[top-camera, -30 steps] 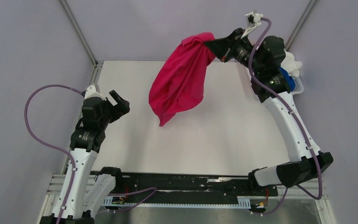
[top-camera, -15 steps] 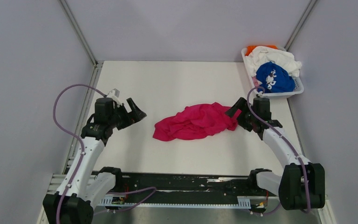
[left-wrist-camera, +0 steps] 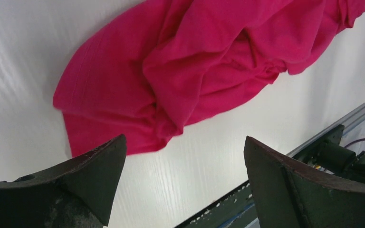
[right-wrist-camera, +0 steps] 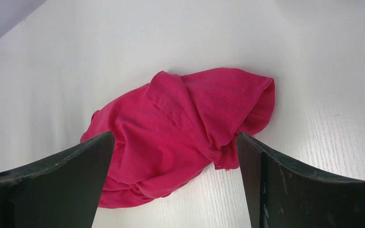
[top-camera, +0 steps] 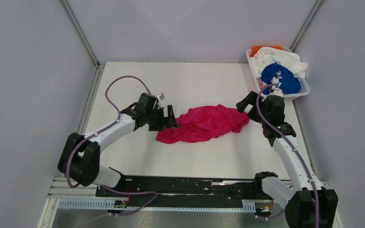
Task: Fold and stack the t-shirts
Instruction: Flatten out the tshirt
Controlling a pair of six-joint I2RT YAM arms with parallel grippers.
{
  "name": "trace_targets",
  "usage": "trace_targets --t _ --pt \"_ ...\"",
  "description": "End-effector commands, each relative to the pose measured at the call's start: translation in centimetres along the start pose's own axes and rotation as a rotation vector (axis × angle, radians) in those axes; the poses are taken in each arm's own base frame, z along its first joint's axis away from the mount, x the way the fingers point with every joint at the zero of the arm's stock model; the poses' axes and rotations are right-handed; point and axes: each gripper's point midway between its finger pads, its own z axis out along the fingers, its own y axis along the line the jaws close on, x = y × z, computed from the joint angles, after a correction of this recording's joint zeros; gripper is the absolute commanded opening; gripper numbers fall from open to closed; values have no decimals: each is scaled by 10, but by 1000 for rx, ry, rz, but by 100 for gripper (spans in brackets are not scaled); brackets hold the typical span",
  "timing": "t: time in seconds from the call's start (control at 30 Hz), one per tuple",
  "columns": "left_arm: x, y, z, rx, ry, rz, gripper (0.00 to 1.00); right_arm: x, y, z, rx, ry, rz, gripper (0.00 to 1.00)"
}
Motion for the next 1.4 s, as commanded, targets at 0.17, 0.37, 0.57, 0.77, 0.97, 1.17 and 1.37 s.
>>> trace_targets --t 0.17,0.37,0.57,0.77,0.97,1.17,1.37 --pt "-43 -6 53 -102 68 198 95 0 1 5 -17 -4 -57 100" --pt "-41 -10 80 -96 136 243 85 4 -11 10 31 4 -64 100" --pt "-40 -14 90 -108 149 244 76 7 -18 13 67 12 -60 100" --pt "-37 -24 93 -107 144 249 70 10 -19 15 72 26 -60 100" --pt "-41 -27 93 -138 128 255 55 12 -21 16 78 36 -61 100" --pt "-46 -26 88 -175 101 271 39 13 -23 17 87 41 -59 100" --pt "-44 -26 91 -174 116 275 38 14 -24 17 95 49 -60 100"
